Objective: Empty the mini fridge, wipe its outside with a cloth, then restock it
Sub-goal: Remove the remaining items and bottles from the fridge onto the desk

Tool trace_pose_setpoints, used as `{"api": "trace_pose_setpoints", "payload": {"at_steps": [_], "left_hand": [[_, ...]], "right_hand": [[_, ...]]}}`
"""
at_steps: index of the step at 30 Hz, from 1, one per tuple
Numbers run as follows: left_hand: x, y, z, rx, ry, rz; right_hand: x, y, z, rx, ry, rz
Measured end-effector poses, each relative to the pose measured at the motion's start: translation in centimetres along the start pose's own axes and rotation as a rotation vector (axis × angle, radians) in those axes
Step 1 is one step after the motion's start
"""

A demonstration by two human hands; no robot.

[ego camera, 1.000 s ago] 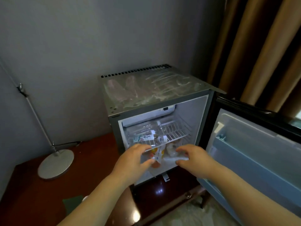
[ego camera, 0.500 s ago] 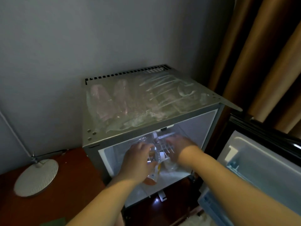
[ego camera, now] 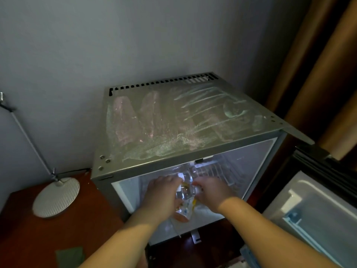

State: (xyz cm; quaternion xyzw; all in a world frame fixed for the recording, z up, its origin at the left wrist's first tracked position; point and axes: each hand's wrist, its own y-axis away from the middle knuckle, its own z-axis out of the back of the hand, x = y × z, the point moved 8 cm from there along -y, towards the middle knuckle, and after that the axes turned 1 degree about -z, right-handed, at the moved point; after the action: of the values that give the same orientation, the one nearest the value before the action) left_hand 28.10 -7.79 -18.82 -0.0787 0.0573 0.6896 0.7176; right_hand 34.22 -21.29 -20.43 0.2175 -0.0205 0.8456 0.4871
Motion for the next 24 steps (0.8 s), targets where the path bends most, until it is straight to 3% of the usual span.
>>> {"api": "trace_pose_setpoints", "payload": {"at_steps": [7,15,24], "left_hand": [[-0.5,0.6,0.4,-0.015,0.073,-0.041],[-1.5,2.4,2.6,-0.126,0.265,-0.07],[-3.2,2.4,1.3,-0.111,0.183,-0.091]], "right_hand": [[-0.5,1.1,0.5,0.003,-0.115,-0.036],[0.0,4.3,3.6,-0.181,-0.305,0.005],[-2.3,5.1,1.7,-0.222,-0.551,-0.103]]}}
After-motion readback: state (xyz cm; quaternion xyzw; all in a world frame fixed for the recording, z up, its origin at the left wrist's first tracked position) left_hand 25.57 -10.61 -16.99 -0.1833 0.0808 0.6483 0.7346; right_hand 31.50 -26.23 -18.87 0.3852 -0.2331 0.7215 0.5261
